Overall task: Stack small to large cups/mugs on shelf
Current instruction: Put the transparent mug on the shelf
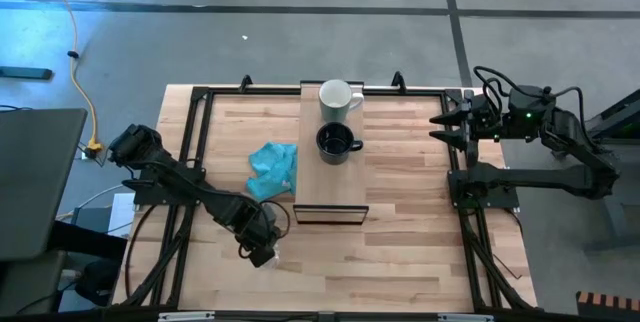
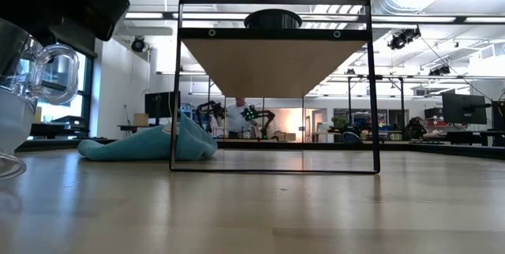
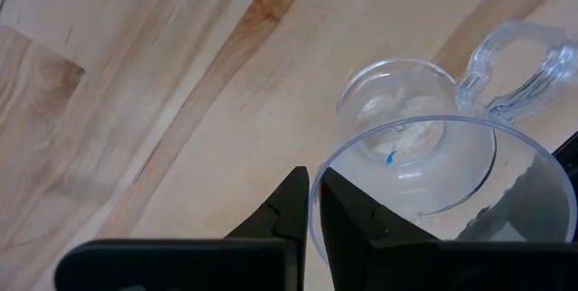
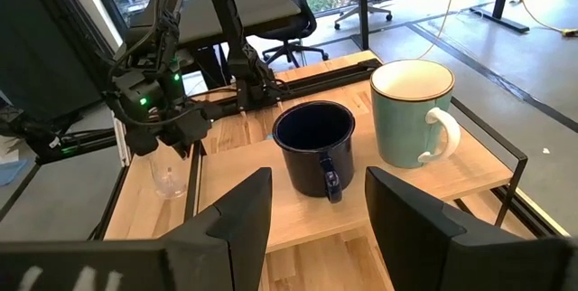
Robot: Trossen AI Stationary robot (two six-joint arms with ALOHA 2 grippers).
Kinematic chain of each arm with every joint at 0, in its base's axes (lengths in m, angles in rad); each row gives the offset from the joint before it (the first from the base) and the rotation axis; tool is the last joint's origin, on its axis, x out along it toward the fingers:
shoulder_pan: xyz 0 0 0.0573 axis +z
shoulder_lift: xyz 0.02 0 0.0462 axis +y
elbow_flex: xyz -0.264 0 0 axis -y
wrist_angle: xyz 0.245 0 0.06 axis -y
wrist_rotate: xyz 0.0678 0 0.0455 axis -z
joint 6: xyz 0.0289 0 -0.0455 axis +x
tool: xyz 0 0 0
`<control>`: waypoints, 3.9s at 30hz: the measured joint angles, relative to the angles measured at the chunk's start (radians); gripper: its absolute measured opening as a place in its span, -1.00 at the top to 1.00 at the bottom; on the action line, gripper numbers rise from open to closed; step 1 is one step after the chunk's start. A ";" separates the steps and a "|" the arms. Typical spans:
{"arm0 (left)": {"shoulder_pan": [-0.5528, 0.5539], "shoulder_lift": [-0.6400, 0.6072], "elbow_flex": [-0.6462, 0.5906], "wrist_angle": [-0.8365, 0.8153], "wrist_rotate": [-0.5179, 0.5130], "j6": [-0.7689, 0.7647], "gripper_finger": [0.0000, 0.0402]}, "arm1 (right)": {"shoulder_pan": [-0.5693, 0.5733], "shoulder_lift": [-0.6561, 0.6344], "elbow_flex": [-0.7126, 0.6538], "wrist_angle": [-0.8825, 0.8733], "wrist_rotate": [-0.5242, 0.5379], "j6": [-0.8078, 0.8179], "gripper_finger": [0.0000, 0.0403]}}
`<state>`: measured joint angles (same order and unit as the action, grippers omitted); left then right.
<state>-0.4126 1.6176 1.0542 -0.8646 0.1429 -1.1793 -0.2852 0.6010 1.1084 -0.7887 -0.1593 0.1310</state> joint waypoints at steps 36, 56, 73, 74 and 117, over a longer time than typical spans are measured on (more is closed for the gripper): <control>0.000 0.002 0.075 0.000 -0.076 0.069 0.29 | 0.000 0.000 0.000 0.000 0.000 0.001 0.15; 0.000 0.002 0.076 0.027 -0.110 0.483 0.26 | 0.000 0.000 0.000 -0.001 0.000 0.010 0.15; 0.000 0.002 0.076 0.032 -0.121 0.525 0.67 | 0.000 0.000 0.000 -0.001 0.000 0.011 0.15; 0.000 0.002 0.076 0.035 -0.121 0.525 0.71 | 0.000 0.000 0.000 -0.001 0.000 0.011 0.15; 0.039 0.001 0.372 -0.248 -0.126 0.519 1.00 | 0.000 0.000 0.000 -0.001 0.000 0.008 0.15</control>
<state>-0.3732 1.6184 1.4263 -1.1126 0.0171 -0.6603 -0.2852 0.6006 1.1084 -0.7898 -0.1591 0.1387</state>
